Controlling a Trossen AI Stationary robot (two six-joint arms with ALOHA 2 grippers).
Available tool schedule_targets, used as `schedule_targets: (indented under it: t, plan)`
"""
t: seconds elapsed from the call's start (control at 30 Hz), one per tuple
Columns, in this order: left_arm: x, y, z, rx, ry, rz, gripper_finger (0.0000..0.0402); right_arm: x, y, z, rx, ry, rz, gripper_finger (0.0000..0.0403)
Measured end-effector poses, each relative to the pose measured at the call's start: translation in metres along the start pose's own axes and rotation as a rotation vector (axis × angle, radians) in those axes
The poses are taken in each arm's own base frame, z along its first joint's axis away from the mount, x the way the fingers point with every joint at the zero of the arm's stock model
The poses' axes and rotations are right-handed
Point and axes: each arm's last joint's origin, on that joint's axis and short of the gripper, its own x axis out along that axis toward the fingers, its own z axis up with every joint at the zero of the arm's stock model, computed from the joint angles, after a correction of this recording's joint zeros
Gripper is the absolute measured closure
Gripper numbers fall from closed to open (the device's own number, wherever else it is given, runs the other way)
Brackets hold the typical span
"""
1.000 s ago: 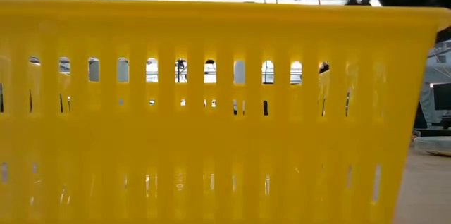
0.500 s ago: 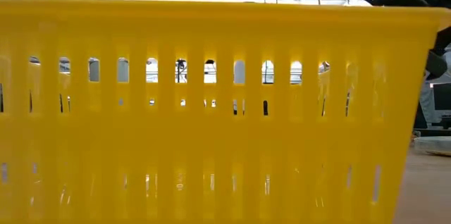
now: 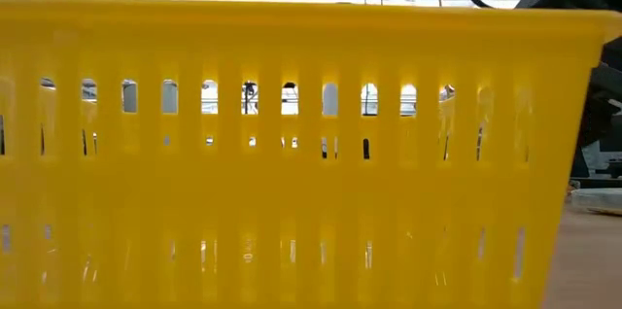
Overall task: Pick & Place School Supplies
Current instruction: Put the yellow crayon box into the yellow bin
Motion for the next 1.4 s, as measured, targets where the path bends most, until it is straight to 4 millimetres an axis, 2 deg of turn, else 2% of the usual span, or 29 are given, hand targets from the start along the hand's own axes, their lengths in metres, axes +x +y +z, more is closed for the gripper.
schedule_targets:
  t: [0.17, 0.67, 0.77, 0.87, 0.93, 0.97, 1.13, 1.4]
  plan:
    - [0.000, 0.000, 0.000, -0.001, 0.001, 0.000, 0.0176, 0.007, 0.007, -0.004, -0.005, 0.043, 0.002, 0.0211]
    - [0.000, 0.000, 0.000, -0.004, 0.003, 0.000, 0.0176, 0.032, 0.022, -0.016, -0.046, 0.065, -0.167, 0.0220]
    - [0.000, 0.000, 0.000, -0.004, 0.005, 0.000, 0.0176, 0.033, 0.025, -0.019, -0.064, 0.047, -0.191, 0.0245]
    - [0.000, 0.000, 0.000, -0.004, 0.005, 0.000, 0.0176, 0.033, 0.029, -0.018, -0.084, 0.019, -0.186, 0.0300]
    - [0.000, 0.000, 0.000, -0.004, 0.004, 0.000, 0.0176, 0.033, 0.031, -0.016, -0.087, -0.004, -0.173, 0.0348]
    - [0.000, 0.000, 0.000, -0.004, 0.005, 0.000, 0.0176, 0.033, 0.032, -0.016, -0.094, -0.014, -0.162, 0.0359]
    - [0.000, 0.000, 0.000, -0.005, 0.004, 0.000, 0.0176, 0.034, 0.039, -0.009, -0.115, -0.098, -0.089, 0.0359]
    - [0.000, 0.000, 0.000, -0.004, 0.004, 0.001, 0.0176, 0.026, 0.056, 0.021, -0.176, -0.412, 0.057, 0.0359]
